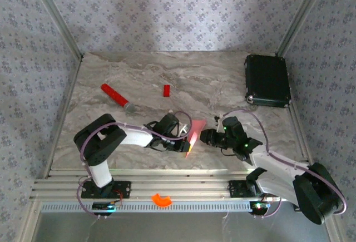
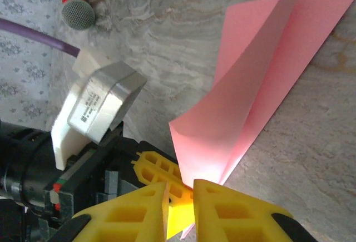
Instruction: Fold a paper plane with a square sheet of paper (pick it up from the middle)
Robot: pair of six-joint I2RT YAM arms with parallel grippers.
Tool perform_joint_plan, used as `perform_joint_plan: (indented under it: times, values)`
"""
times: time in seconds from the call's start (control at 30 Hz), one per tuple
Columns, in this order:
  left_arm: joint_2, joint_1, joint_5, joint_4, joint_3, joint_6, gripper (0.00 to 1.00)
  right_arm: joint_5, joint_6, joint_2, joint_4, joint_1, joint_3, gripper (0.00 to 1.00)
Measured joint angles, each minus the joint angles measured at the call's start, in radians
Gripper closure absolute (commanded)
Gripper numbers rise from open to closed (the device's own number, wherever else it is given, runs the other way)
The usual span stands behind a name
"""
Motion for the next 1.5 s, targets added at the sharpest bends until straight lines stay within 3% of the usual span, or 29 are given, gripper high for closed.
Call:
perform_joint_plan:
  times: [0.4, 0.8, 1.5]
  values:
    - [0.028, 0.032, 0.076, 0.101, -0.028, -0.093, 1.00, -0.095, 0.005, 0.239, 0.174, -0.005, 0.024, 0.91]
    - [0.053, 0.053, 0.123, 0.201, -0.058, -0.196, 1.00, -0.140, 0.051, 0.436, 0.329, -0.090, 0.058, 0.94]
    - [0.082, 0.073, 0.169, 0.299, -0.080, -0.295, 1.00, -0.185, 0.064, 0.587, 0.416, -0.093, 0.119, 0.93]
